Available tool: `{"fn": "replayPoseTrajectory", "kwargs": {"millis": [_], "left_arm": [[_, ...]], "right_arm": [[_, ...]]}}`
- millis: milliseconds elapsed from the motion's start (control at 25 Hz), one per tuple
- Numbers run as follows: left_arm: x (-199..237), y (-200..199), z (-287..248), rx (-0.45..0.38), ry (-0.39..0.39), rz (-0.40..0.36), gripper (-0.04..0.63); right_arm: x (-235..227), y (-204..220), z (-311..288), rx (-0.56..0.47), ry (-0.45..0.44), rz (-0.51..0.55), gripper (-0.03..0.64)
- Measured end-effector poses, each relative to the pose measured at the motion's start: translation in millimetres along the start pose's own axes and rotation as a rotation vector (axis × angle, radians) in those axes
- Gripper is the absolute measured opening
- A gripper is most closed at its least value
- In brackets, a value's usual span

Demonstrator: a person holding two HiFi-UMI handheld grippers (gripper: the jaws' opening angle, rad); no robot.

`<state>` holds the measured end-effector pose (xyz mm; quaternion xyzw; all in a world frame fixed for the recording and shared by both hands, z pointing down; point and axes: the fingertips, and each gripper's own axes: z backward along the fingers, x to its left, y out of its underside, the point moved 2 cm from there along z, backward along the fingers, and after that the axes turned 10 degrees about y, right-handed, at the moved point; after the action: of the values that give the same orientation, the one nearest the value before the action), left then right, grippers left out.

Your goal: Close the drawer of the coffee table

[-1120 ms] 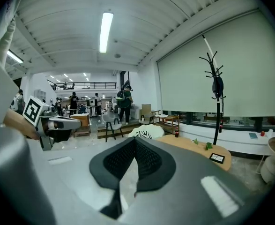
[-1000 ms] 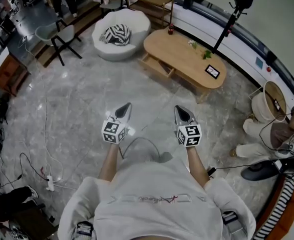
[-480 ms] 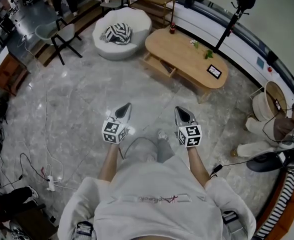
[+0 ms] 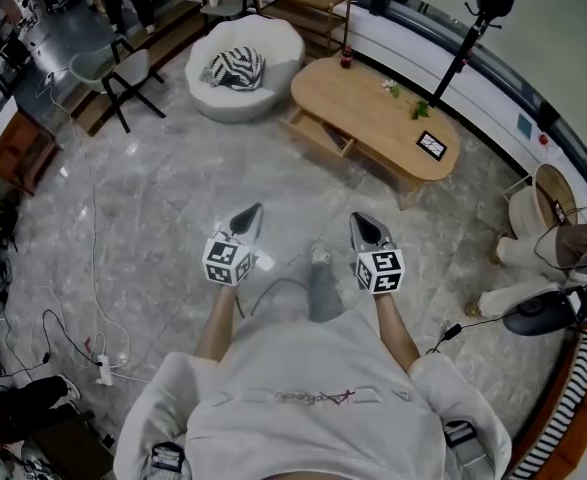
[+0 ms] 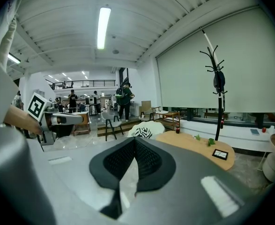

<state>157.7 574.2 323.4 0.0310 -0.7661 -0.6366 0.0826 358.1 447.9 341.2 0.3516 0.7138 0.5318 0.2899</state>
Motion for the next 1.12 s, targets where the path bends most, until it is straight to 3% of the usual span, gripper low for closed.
{"fn": "replayPoseTrajectory", "kwargs": {"millis": [440, 1120], "left_arm": [[43, -12, -53, 0.018, -0.015, -0.005, 0.000], [95, -57, -186, 0.043, 0.022, -0.002, 0.000]], "right_arm": [[-32, -10, -67, 0.005, -0.013, -0.029, 0.005], [-117, -46, -163, 0.027, -0.010, -0.061, 0.005]]}}
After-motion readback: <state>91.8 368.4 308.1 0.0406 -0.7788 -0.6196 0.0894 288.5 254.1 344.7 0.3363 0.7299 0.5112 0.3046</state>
